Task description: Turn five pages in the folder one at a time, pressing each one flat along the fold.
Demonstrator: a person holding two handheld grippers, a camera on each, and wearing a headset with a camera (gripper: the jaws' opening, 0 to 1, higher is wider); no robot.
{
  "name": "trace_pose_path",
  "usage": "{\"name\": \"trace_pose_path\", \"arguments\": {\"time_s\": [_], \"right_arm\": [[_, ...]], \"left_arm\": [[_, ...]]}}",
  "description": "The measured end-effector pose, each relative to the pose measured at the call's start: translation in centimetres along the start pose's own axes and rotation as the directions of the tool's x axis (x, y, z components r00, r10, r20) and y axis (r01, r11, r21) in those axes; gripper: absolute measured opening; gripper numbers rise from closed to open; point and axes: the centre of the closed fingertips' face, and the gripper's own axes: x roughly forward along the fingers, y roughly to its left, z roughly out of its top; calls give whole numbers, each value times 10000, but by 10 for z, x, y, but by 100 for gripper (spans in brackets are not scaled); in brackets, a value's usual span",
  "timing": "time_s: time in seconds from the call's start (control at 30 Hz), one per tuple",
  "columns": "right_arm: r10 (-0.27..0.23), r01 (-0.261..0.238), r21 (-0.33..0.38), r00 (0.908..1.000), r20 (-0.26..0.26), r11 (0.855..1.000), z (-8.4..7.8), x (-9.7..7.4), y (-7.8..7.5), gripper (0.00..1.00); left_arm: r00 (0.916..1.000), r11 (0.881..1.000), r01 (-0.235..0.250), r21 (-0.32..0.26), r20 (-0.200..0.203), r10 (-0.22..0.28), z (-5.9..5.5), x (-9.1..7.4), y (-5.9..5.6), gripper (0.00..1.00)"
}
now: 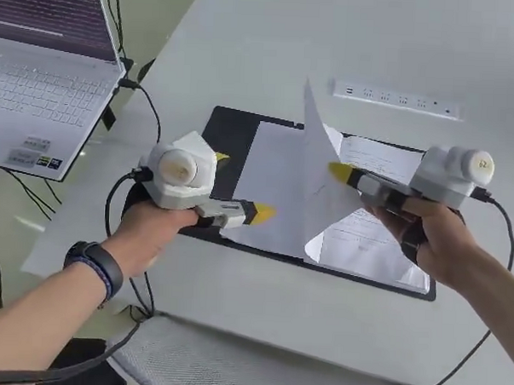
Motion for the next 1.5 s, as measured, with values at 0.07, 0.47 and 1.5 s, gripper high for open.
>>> {"name": "trace_pose_path", "arguments": {"time_s": [0.07, 0.47, 1.5], "right_arm": [[79, -78, 86, 9999, -143, 9999, -5, 8, 3, 0], [75, -8, 597, 9937, -1116, 9982, -46, 50, -5, 0], [17, 458, 1716, 9638, -2667, 9841, -99, 114, -33, 1]], "left_arm": [[9999, 9999, -103, -74, 11, 103, -2, -6, 2, 74], [9986, 9973, -521, -508, 56, 524, -16, -29, 14, 74], [9972, 9928, -749, -932, -17, 751, -31, -36, 22, 74]]}}
